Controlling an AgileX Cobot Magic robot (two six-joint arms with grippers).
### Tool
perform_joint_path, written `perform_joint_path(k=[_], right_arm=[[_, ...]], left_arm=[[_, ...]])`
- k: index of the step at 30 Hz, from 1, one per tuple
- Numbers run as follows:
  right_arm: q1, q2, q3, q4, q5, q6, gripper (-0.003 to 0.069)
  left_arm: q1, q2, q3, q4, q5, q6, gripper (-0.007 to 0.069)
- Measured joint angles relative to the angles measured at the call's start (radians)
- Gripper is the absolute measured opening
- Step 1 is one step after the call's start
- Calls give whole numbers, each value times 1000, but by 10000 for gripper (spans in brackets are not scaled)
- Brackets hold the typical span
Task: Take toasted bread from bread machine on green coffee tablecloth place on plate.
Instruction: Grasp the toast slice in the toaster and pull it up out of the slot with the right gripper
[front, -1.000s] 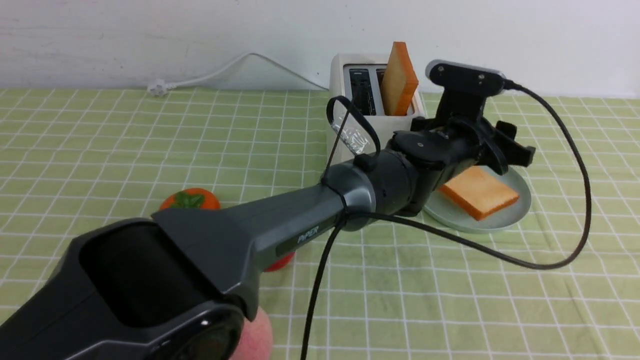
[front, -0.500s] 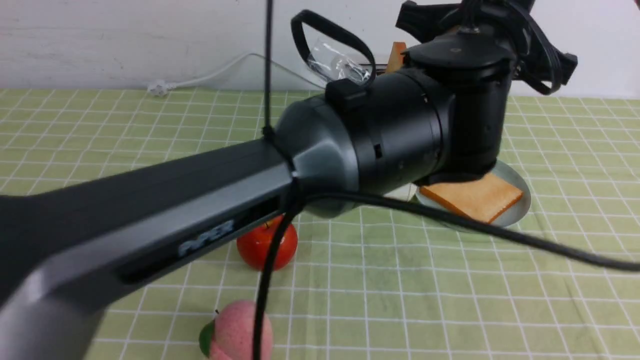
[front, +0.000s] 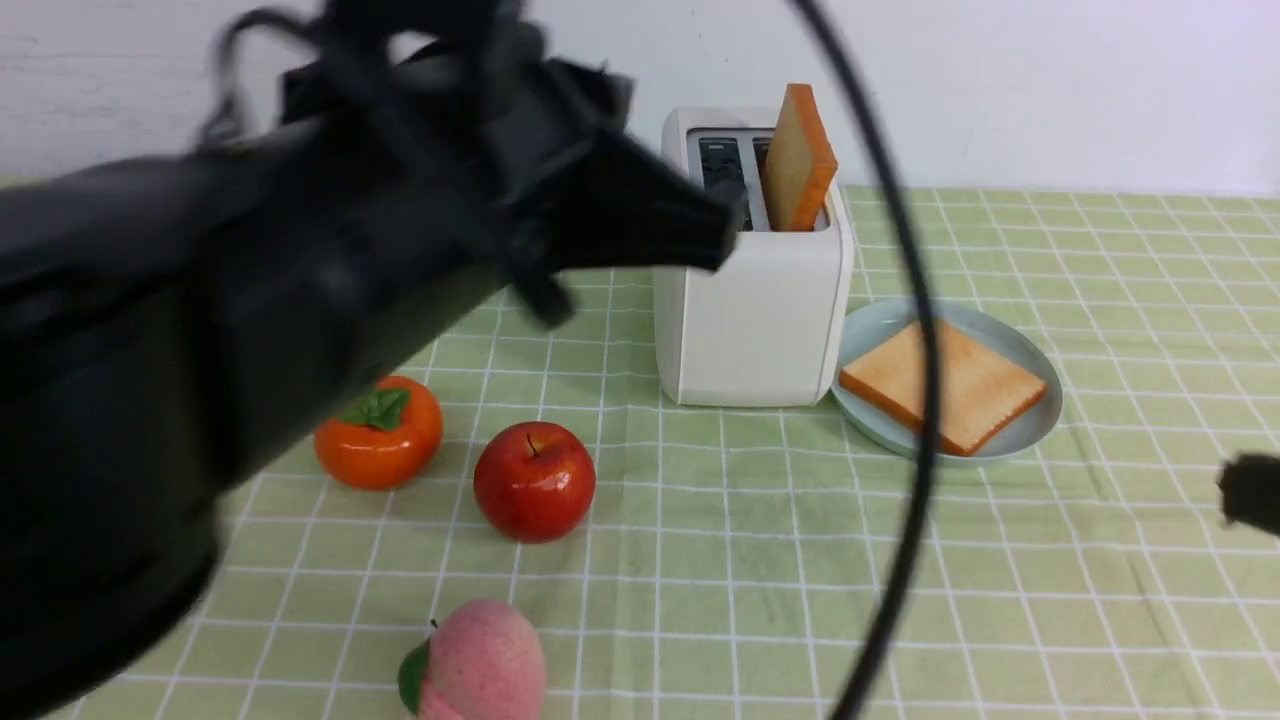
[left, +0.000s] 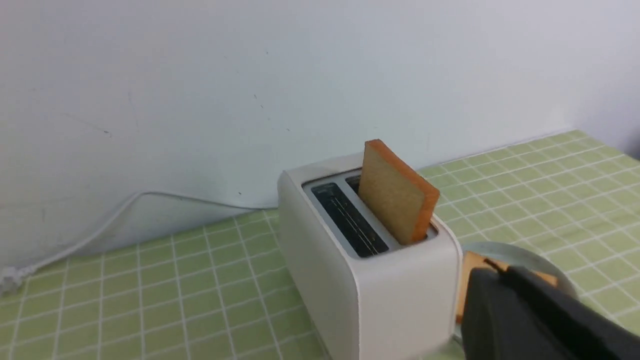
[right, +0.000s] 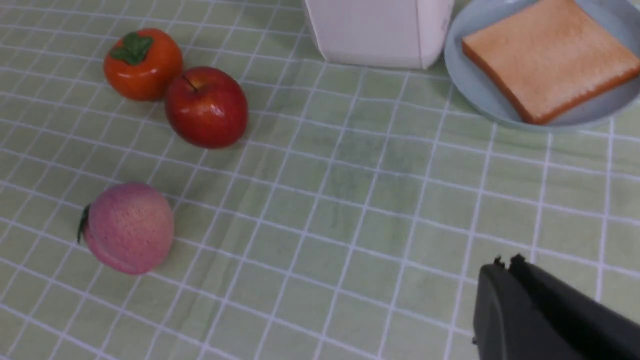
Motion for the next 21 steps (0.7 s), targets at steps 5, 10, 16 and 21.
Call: perform_joint_path(k=[5, 10, 16, 21], right_arm=[[2, 319, -231, 163, -22, -168, 13], [62, 638, -561, 186, -44, -197, 80], [140, 949, -912, 60, -40, -72, 291], [142, 1110, -1122, -178, -19, 202, 448]], left_arm=[[0, -228, 258, 0, 115, -66, -13], [0, -404, 441, 2, 156, -134, -13], [0, -476, 536, 3, 158, -174, -13], [0, -476, 559, 3, 162, -174, -13]])
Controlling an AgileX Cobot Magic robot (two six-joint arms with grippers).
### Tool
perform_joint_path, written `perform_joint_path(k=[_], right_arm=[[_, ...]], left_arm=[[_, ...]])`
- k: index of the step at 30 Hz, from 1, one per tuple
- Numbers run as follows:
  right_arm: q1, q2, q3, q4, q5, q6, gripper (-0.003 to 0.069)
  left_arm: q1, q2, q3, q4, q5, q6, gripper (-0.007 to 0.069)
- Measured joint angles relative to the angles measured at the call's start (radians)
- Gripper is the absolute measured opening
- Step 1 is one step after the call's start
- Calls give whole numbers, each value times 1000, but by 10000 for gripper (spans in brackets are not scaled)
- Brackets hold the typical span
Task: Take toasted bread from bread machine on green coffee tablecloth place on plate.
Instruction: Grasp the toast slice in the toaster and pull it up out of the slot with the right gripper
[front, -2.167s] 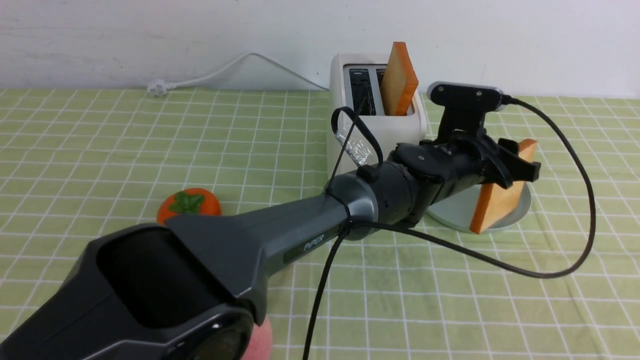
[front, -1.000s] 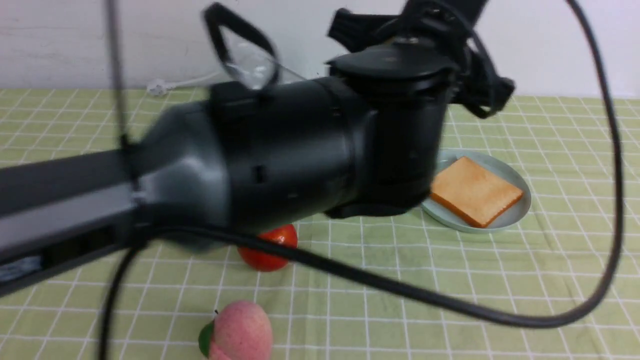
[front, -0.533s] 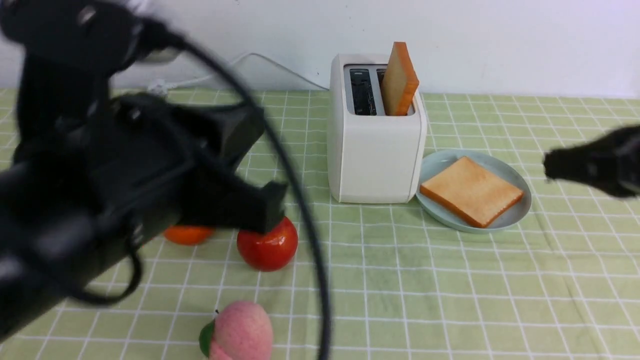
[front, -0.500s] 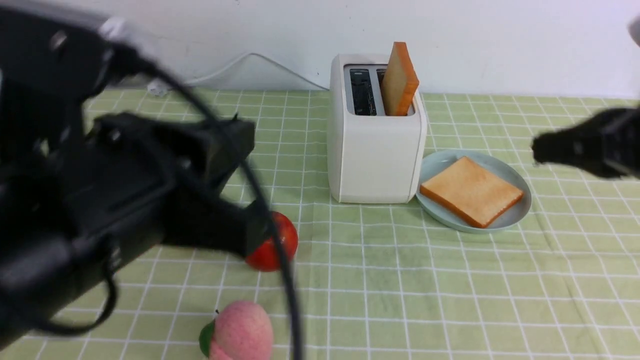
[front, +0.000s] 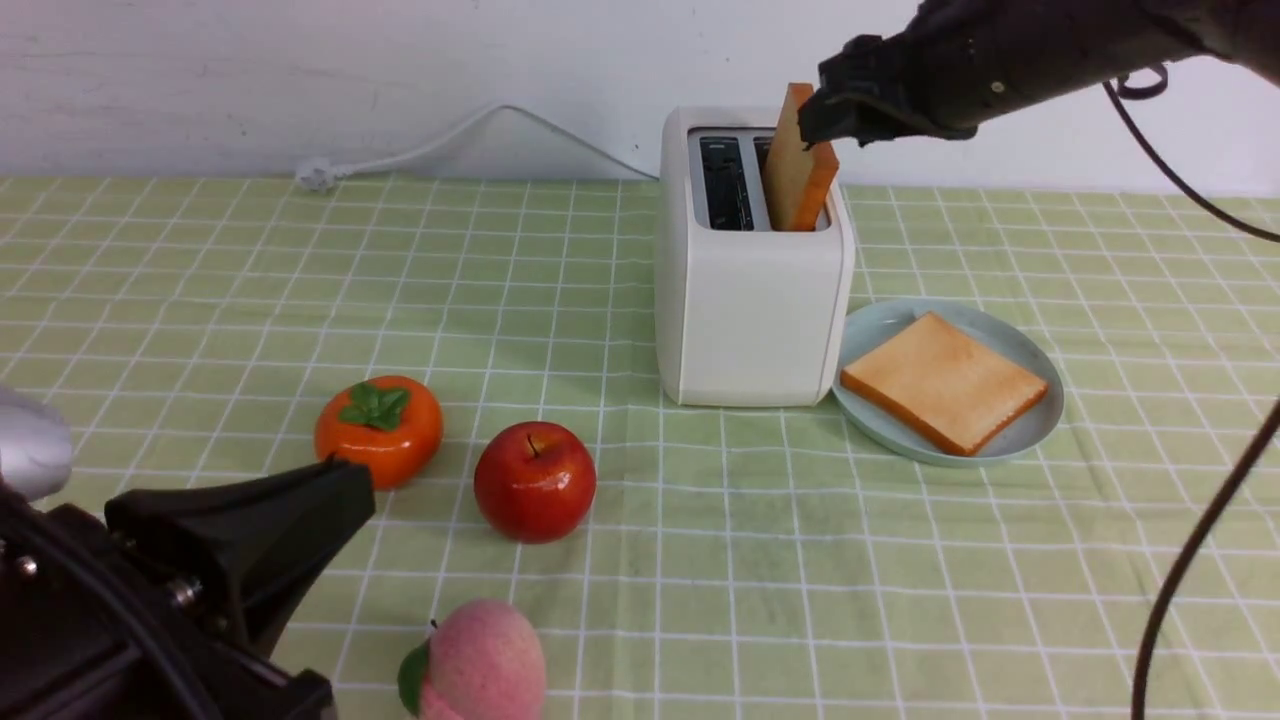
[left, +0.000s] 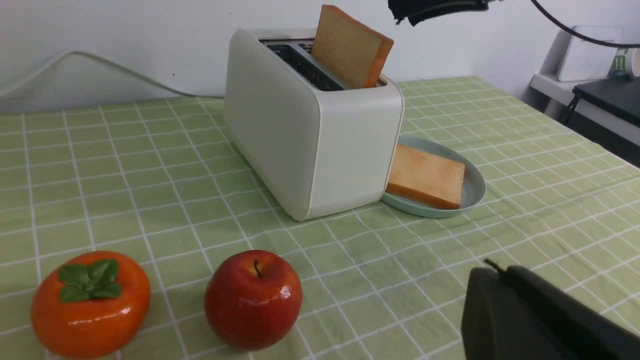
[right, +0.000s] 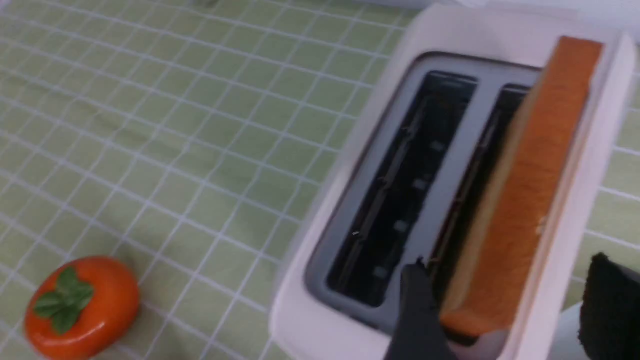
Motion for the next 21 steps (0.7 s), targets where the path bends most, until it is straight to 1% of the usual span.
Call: perform_joint_path(k=[1, 2, 3, 6, 10, 13, 14, 15, 16, 19, 20, 21], right_arm=[[0, 20, -23, -30, 0, 37, 465], [0, 20, -29, -36, 0, 46, 468], [1, 43, -59, -67, 0, 93, 489], [16, 85, -83, -87, -25, 132, 505], [42, 134, -86, -92, -69, 137, 504], [55, 165, -86, -105, -84, 137, 479], [58, 174, -86, -114, -90, 137, 449], [58, 174, -86, -115, -91, 137, 449], [59, 175, -86, -126, -93, 137, 393], [59, 175, -87, -134, -97, 137, 287], [59, 175, -87, -134, -97, 137, 278], [59, 175, -88, -135, -97, 137, 216]], left_arm=[[0, 0, 0, 0, 1, 0, -13], [0, 0, 0, 0, 1, 0, -13], [0, 0, 0, 0, 1, 0, -13], [0, 0, 0, 1, 1, 0, -13], [0, 0, 1, 2, 4, 0, -13], [0, 0, 1, 4, 5, 0, -13], [0, 0, 1, 4, 5, 0, -13], [0, 0, 1, 4, 5, -1, -13], [0, 0, 1, 4, 5, -2, -13], [0, 0, 1, 4, 6, -2, -13], [0, 0, 1, 4, 6, -2, -13], [0, 0, 1, 4, 7, -2, -13]])
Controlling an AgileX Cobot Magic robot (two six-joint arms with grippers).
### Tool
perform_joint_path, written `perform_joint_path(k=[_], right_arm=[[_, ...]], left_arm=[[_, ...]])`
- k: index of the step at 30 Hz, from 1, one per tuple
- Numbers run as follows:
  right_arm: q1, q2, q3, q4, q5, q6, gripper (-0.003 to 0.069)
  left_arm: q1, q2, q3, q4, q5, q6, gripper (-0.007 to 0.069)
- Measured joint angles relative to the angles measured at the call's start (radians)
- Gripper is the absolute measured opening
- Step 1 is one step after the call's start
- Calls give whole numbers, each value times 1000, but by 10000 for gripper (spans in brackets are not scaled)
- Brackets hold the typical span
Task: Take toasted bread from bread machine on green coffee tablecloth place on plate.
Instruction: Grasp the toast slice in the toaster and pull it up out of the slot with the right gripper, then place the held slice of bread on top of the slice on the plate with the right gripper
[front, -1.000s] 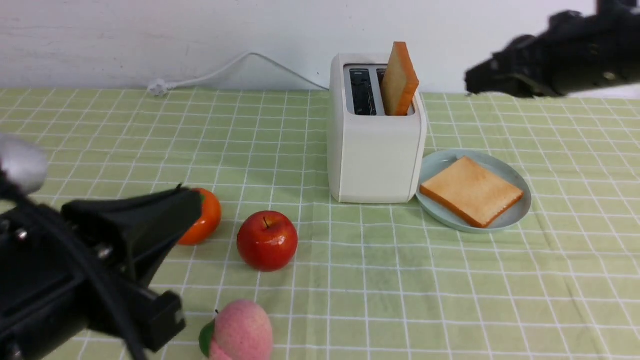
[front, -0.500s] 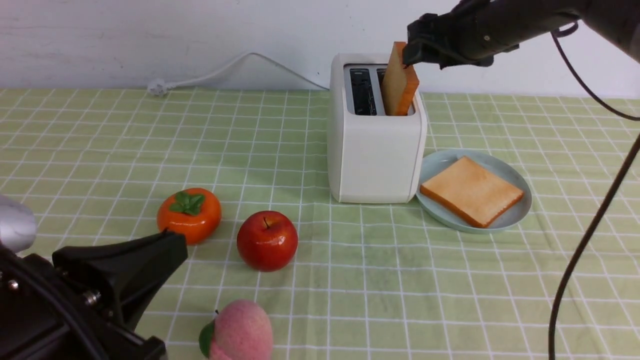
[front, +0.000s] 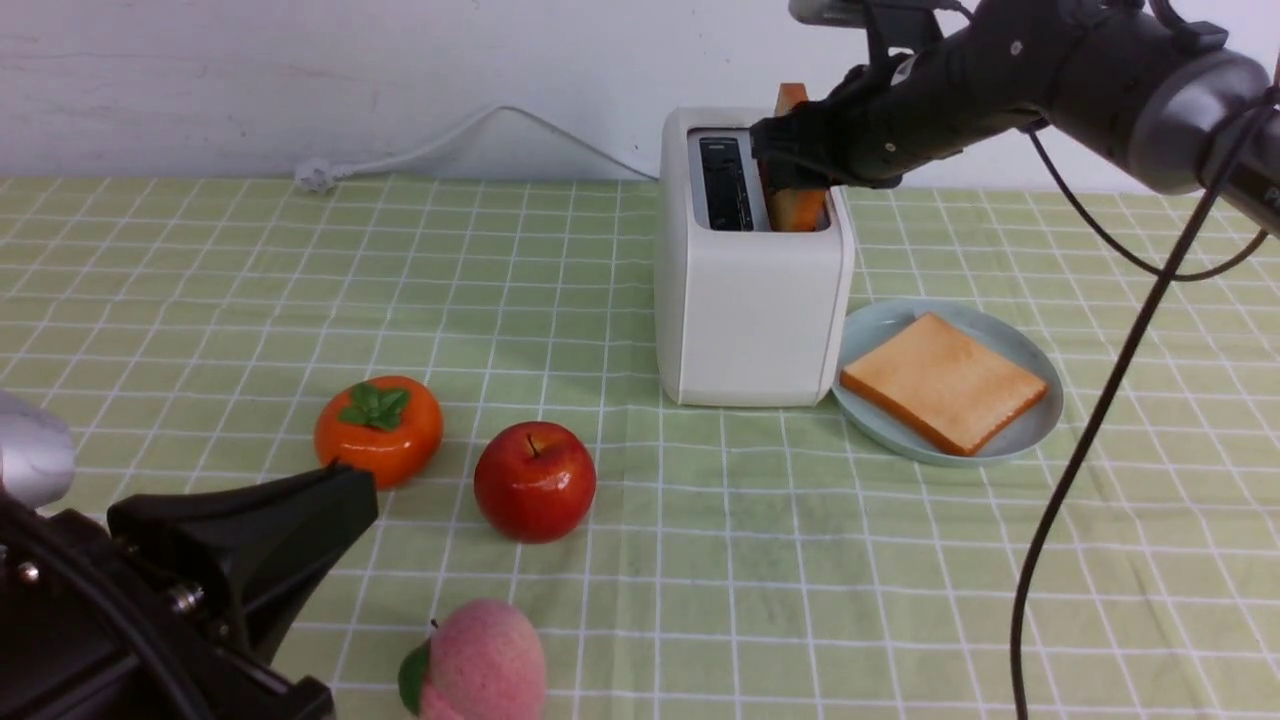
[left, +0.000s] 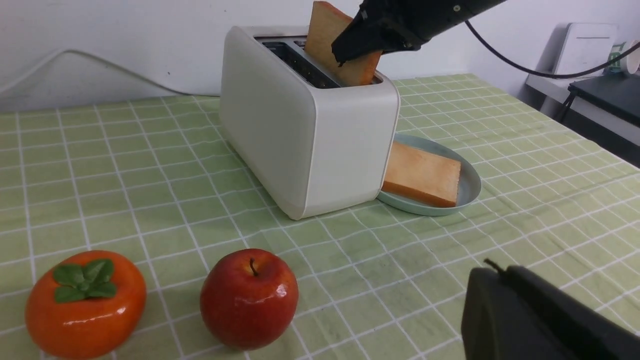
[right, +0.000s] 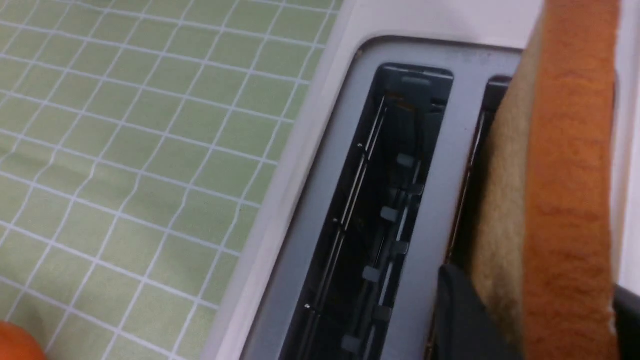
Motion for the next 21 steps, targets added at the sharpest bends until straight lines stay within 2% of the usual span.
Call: perform_joint_path(k=[1, 3, 9, 13, 17, 18, 21], right_arm=[[0, -2, -2, -1, 0, 0, 162], [0, -14, -3, -2, 1, 0, 116], [0, -112, -28, -9, 20, 0, 118], [-18, -253, -41, -58, 69, -9, 118], [-109, -362, -52, -161, 224, -5, 118], [-175, -377, -51, -176, 323, 14, 118], [-289, -369, 15, -120, 436, 30, 118]], left_arm=[[0, 0, 0, 0, 0, -1, -13], [0, 0, 0, 0, 0, -1, -13], [0, 0, 0, 0, 0, -1, -13], [0, 0, 0, 0, 2, -1, -13], [0, 0, 1, 0, 31, -3, -13], [0, 0, 1, 2, 58, -4, -13], [0, 0, 1, 3, 115, -4, -13]])
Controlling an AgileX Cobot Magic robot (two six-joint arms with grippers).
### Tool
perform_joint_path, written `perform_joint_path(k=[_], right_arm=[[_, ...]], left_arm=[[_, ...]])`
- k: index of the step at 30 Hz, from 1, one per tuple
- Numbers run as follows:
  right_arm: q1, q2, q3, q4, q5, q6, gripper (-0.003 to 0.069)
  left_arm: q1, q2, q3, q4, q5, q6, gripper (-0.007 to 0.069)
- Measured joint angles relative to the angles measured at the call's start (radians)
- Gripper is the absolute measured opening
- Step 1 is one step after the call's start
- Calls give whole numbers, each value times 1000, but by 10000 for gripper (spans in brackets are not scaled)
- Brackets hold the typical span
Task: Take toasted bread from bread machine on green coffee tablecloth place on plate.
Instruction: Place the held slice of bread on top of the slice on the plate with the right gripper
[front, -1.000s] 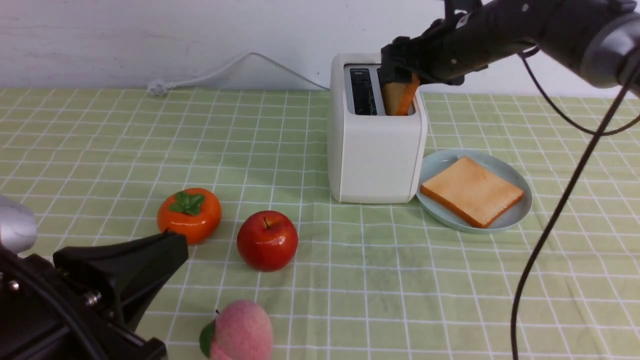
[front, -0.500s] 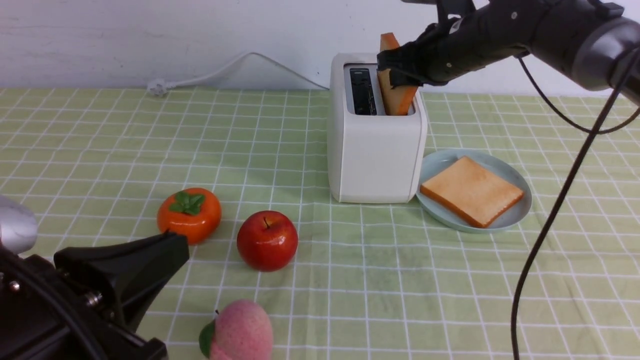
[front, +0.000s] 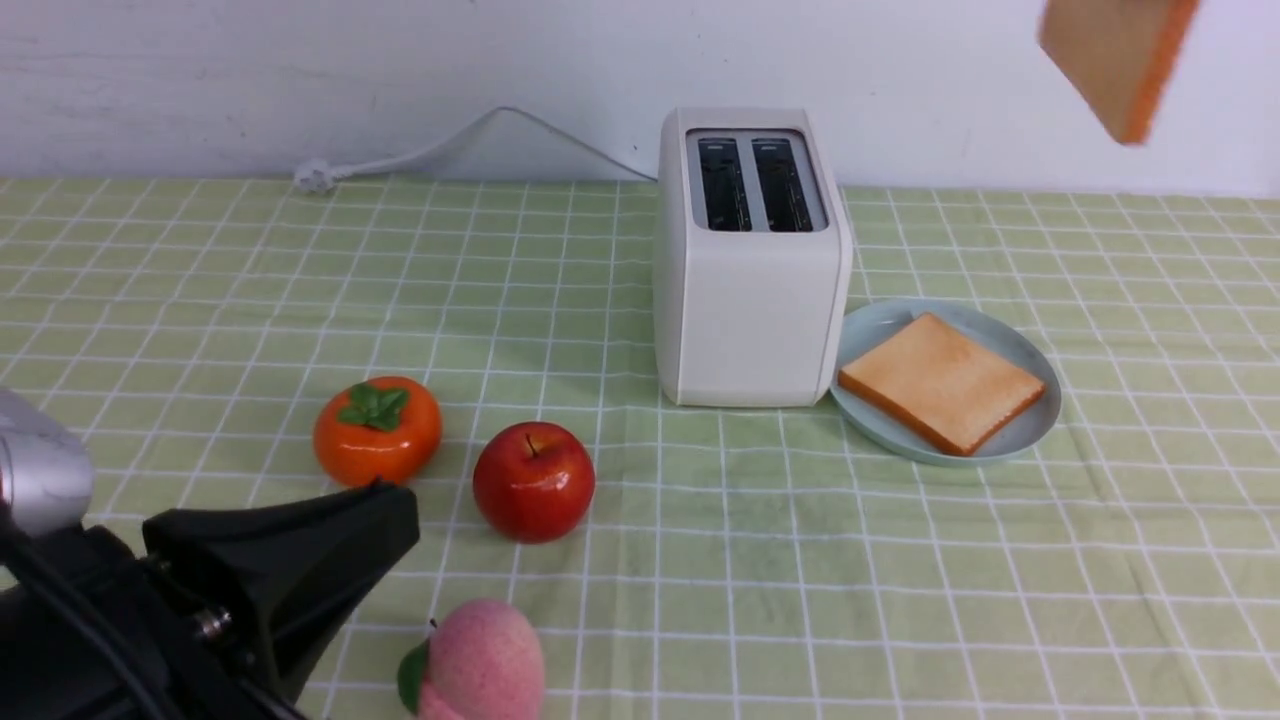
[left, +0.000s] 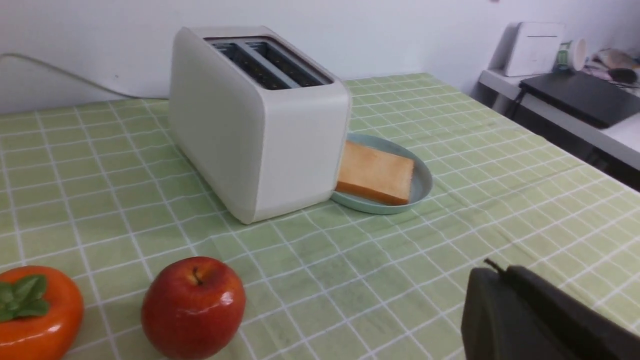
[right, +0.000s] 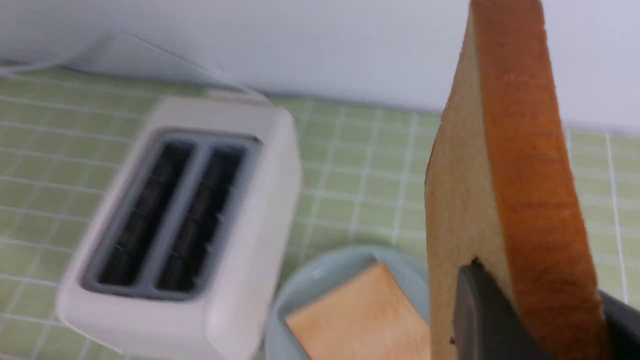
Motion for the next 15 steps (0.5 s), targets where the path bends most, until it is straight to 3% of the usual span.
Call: perform_joint_path(k=[1, 3, 9, 15], right_arm=[[-16, 3, 18, 29, 8, -4, 118], [-89, 33, 157, 204, -7, -82, 118], [-96, 106, 374, 586, -201, -328, 118], [-90, 227, 390, 810, -336, -452, 118]], left_arm=[[0, 0, 0, 0, 9, 0, -13], [0, 0, 0, 5, 55, -1, -13], [0, 0, 0, 11, 84, -1, -13], [0, 0, 0, 11, 92, -1, -13]])
